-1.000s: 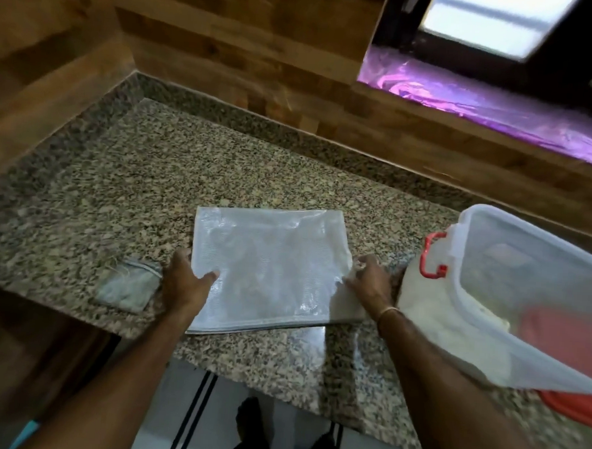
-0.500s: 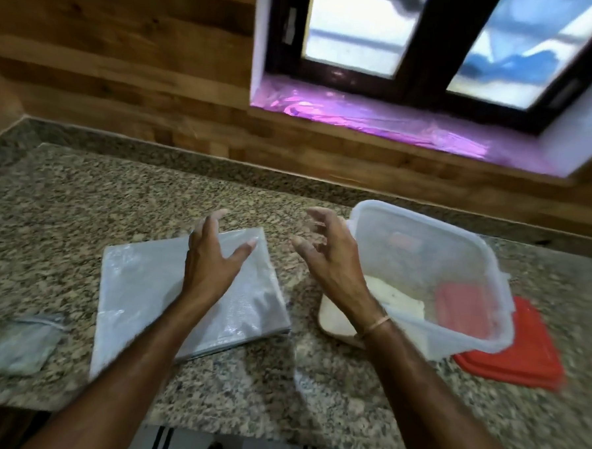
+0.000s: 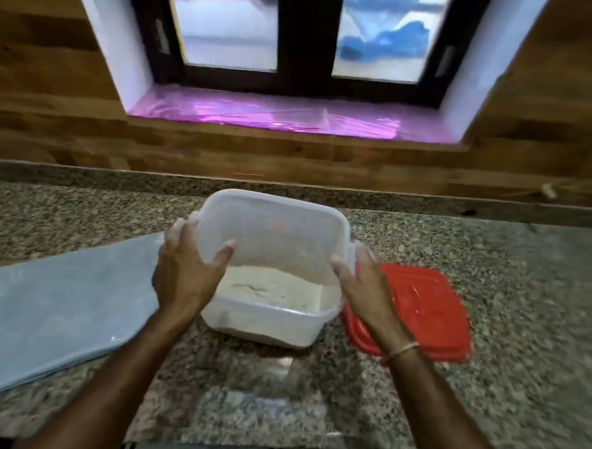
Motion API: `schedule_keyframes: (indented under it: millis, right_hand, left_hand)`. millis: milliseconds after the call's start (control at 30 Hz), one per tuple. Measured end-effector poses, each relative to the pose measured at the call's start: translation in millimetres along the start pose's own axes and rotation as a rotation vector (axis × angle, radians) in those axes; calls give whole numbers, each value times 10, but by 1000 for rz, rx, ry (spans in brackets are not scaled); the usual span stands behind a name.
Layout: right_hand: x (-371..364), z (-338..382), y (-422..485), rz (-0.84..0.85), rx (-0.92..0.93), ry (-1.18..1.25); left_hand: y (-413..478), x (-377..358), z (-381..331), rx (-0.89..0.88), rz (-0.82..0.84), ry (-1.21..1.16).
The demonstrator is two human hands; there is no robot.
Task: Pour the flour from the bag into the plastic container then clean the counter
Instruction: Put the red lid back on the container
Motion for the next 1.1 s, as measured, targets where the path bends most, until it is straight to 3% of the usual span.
schedule_keyframes:
  millis: [267, 367, 433, 567, 667, 967, 1100]
  right_hand:
    - [28, -221, 458, 108, 25, 239]
    - [195, -412, 399, 48, -17, 434]
    - [355, -913, 380, -42, -124, 370]
    - [679, -2127, 212, -24, -517, -170]
    - [773, -2704, -35, 17, -731, -199]
    - [611, -2911, -97, 2, -691, -189]
    - [746, -3136, -83, -131, -743, 40]
  left_hand:
    - [-342, -129, -193, 151, -76, 90]
    - [-331, -134, -191, 161, -84, 121]
    - [-326, -148, -185, 167, -91, 135]
    - [-311, -162, -201, 171, -116, 159]
    - [-309, -183, -211, 175, -118, 170]
    - [-314, -194, -226, 149, -98, 187]
    - [-305, -194, -220, 152, -94, 186]
Point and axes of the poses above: each hand's wrist, its own y-axis towards the middle knuckle, its own x-axis out of the back of the hand, z = x × y, the point moved 10 cm from there along y, towards the middle knuckle, and after that the axes turned 10 degrees about x, right-handed, at the moved point
